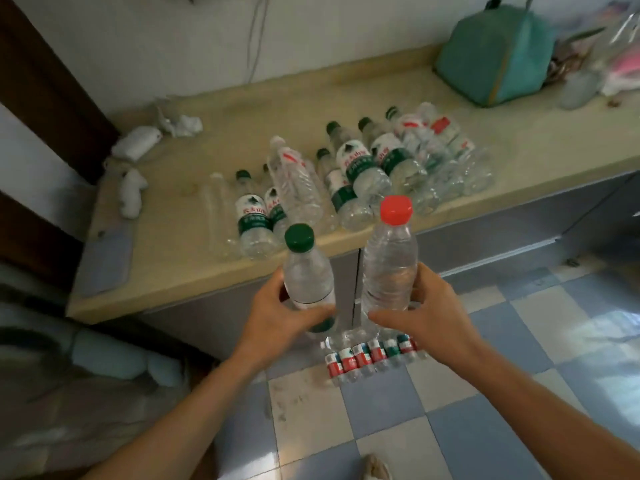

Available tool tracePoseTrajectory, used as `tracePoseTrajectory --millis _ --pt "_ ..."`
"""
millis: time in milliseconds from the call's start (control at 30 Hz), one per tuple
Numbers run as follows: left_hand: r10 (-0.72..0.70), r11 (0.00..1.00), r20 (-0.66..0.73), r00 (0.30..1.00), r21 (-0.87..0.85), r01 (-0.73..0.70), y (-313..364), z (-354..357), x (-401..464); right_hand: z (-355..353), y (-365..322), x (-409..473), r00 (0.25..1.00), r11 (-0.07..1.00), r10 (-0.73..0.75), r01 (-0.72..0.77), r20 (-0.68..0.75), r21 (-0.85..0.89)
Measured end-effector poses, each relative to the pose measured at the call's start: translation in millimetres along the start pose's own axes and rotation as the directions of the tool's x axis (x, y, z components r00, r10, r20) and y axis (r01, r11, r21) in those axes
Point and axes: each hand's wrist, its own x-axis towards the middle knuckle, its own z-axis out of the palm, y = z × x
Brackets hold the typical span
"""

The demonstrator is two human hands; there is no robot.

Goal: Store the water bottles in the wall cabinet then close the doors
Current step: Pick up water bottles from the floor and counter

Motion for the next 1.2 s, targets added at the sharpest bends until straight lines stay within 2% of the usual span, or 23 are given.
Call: tracePoseTrajectory --millis 267,433,700,833,1000,1200 --pt "0.183 0.983 -0.257 0.949 0.033 -0.18 142 -54 10 -41 -139 25 0.97 0.972 -0.233 0.232 0.074 0.029" --pt "0.296 0.954 -0.374 0.879 0.066 -0.294 236 -82 14 -68 -225 36 0.91 0.907 -0.412 0.404 0.048 0.116" --pt "0.466 0.864 -0.485 0.739 0.069 -0.499 369 -149 21 -87 -372 54 0.799 0.774 -0.601 0.582 0.001 0.249" --pt "0.5 0.819 -0.543 0.675 0.042 -0.572 414 -187 36 -89 -436 71 0.744 0.695 -0.665 0.65 -0.07 0.308" --pt "0.53 0.762 -0.59 0.609 0.015 -0.648 449 -241 74 -81 -506 109 0.711 0.632 -0.693 0.68 -0.122 0.37" --pt "0.621 0.69 -0.598 0.506 0.11 -0.716 507 -310 131 -72 -594 169 0.659 0.58 -0.729 0.739 -0.187 0.342"
